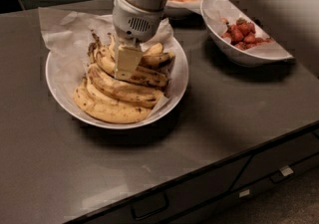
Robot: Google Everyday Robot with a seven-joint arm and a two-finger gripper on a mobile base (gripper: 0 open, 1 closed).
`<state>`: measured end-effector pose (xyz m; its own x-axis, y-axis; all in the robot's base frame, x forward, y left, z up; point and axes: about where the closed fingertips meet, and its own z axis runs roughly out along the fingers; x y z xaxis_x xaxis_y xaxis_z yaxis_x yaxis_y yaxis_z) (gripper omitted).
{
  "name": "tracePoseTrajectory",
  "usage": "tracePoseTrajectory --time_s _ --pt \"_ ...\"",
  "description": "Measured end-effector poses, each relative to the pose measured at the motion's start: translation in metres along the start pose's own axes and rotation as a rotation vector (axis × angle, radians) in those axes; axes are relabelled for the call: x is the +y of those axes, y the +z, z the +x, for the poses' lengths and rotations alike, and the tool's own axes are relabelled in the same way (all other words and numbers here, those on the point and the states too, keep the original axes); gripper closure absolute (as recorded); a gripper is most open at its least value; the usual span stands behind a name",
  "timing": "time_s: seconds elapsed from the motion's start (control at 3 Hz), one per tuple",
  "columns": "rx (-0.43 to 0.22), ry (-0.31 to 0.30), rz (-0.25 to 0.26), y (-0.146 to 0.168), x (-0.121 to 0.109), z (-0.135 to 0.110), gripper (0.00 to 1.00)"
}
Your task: Pick banana from white bowl
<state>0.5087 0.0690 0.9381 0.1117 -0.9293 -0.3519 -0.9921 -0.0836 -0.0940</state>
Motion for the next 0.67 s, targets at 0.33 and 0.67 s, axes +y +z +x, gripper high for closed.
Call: tracePoseTrajectory --time_s 0.33,0.67 --pt "0.023 -0.011 0.006 0.0030 0.0008 -0.0045 0.54" --pt "0.025 -0.008 0.009 0.0026 -0.0022 -0.0024 0.53"
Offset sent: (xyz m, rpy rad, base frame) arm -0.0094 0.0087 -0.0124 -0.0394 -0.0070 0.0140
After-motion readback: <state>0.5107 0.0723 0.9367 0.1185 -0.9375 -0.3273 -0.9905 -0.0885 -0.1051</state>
